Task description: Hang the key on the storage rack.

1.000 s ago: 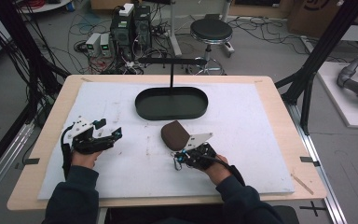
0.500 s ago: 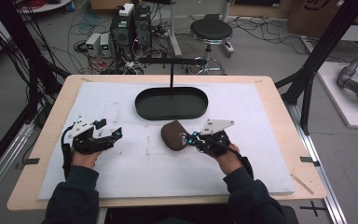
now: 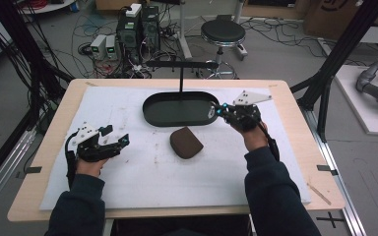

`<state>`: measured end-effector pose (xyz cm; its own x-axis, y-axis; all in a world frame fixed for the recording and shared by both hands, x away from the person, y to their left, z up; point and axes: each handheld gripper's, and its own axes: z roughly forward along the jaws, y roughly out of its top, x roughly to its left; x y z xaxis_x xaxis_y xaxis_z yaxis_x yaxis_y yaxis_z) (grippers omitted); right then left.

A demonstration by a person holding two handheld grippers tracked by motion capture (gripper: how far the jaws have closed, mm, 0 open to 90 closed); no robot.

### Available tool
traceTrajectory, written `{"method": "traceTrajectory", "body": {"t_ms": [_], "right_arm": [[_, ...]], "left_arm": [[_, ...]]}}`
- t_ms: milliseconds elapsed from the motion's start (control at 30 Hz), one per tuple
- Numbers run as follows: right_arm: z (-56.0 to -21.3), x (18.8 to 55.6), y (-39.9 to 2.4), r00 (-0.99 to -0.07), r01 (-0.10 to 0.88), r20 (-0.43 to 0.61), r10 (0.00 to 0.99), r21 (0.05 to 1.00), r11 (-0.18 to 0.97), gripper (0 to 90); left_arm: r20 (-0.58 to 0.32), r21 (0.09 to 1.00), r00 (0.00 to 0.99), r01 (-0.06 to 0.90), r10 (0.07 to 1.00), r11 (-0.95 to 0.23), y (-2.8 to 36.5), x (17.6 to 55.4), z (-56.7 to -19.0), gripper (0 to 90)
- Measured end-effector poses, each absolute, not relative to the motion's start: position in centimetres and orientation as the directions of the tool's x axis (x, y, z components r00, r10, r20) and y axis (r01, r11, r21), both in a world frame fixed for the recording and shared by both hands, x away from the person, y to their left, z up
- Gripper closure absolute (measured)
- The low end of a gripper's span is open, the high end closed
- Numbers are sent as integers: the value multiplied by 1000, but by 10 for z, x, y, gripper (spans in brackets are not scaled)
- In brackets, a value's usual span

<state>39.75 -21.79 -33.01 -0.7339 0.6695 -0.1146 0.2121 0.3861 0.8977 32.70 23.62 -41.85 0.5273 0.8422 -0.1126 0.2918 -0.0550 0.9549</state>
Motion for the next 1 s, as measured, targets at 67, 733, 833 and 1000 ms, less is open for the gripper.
{"method": "traceTrajectory", "body": {"t_ms": [67, 733, 833, 1000], "right_arm": [[-325, 410, -220, -725, 217, -109, 680, 901, 376, 900], [-311, 514, -212, -691, 258, -73, 719, 904, 341, 900], [-313, 521, -213, -686, 262, -74, 724, 903, 341, 900], [-318, 526, -218, -672, 290, -47, 739, 902, 320, 900]], "left_arm": [[-113, 955, 528, 292, 842, -55, 236, 327, -418, 231], [-118, 954, 521, 296, 846, -49, 239, 328, -419, 233], [-120, 954, 519, 296, 846, -46, 239, 327, -420, 233], [-119, 954, 519, 295, 847, -47, 239, 327, -420, 233]]}}
